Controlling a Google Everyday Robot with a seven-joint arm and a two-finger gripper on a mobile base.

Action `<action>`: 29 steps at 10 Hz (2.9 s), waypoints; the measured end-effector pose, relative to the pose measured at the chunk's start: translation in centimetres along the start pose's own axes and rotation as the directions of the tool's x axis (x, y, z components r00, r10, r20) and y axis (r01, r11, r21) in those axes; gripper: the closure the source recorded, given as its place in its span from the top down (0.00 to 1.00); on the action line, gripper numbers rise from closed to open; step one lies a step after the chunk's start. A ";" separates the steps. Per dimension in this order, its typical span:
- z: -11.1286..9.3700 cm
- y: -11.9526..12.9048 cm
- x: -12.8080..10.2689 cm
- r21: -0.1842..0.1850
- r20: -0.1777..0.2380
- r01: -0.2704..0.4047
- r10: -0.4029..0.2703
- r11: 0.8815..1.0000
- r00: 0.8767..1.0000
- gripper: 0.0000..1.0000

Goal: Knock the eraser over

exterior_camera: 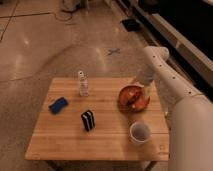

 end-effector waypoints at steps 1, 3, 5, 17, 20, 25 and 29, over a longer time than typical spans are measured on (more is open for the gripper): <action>0.0 0.0 0.0 0.000 0.000 0.000 0.000 1.000 1.000 0.80; 0.0 0.0 0.0 0.000 0.000 0.000 0.000 1.000 1.000 0.80; 0.0 0.0 0.0 0.000 0.000 0.000 0.000 1.000 1.000 0.80; -3.8 6.8 -6.8 0.061 -0.115 0.249 -0.241 0.967 0.964 0.80; -3.0 10.7 -11.6 0.050 -0.151 0.359 -0.348 0.932 0.925 0.80; -3.5 13.8 -19.6 0.012 -0.168 0.553 -0.544 0.833 0.822 0.80; -3.6 13.9 -20.0 0.013 -0.167 0.560 -0.550 0.828 0.818 0.80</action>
